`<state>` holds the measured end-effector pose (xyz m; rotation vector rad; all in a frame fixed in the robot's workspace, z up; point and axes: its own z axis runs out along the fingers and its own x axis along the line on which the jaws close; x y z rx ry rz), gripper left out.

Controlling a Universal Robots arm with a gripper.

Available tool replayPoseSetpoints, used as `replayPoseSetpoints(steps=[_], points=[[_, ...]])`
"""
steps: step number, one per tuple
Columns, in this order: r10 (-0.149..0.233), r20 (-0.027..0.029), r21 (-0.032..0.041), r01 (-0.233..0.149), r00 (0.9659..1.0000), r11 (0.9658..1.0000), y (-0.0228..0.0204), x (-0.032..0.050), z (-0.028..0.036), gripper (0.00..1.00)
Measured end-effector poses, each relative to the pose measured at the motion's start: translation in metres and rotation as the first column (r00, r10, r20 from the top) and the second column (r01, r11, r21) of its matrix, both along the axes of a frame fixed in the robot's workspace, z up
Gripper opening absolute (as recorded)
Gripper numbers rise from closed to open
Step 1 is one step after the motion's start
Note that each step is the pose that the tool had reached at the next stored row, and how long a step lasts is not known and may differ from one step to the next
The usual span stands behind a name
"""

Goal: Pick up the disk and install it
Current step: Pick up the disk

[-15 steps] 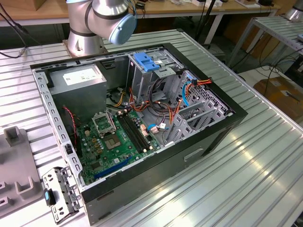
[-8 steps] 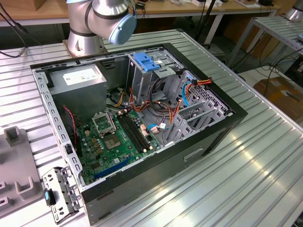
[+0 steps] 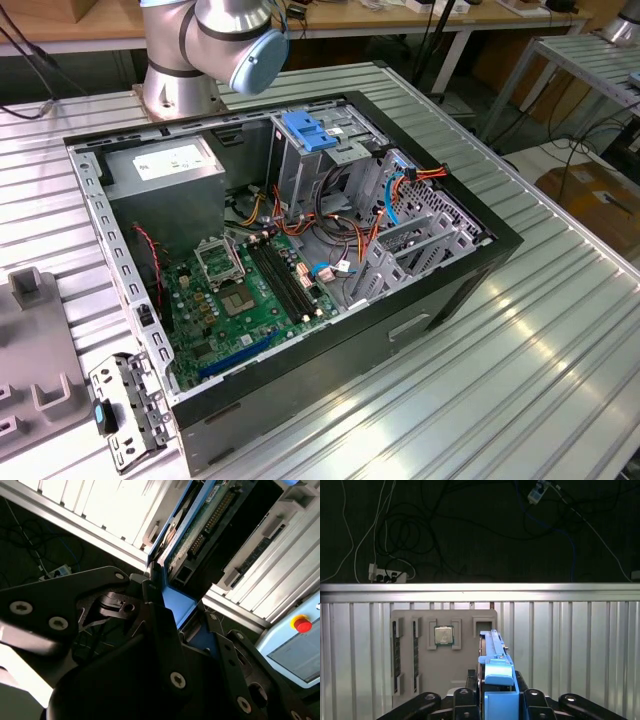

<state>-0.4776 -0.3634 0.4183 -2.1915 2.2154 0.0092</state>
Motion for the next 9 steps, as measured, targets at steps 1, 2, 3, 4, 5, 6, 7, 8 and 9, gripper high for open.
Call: replayPoseSetpoints(steps=[1, 2, 3, 4, 5, 6, 7, 8, 9], points=[[0.0, -0.0001, 0.0, 0.0, 1.0, 1.0, 0.0, 0.0, 0.0006, 0.37], [0.0, -0.0001, 0.0, 0.0, 1.0, 1.0, 0.0, 0.0, 0.0011, 0.37], [0.0, -0.0002, 0.0, 0.0, 1.0, 1.0, 0.0, 0.0, 0.0017, 0.37], [0.0, -0.0002, 0.0, 0.0, 1.0, 1.0, 0.0, 0.0, 0.0025, 0.37], [0.0, -0.0003, 0.0, 0.0, 1.0, 1.0, 0.0, 0.0, 0.0031, 0.37], [0.0, -0.0004, 0.0, 0.0, 1.0, 1.0, 0.0, 0.0, 0.0038, 0.37], [0.0, -0.0004, 0.0, 0.0, 1.0, 1.0, 0.0, 0.0, 0.0042, 0.37], [0.0, -0.0005, 0.0, 0.0, 1.0, 1.0, 0.0, 0.0, 0.0051, 0.37], [0.0, -0.0006, 0.0, 0.0, 1.0, 1.0, 0.0, 0.0, 0.0056, 0.37]])
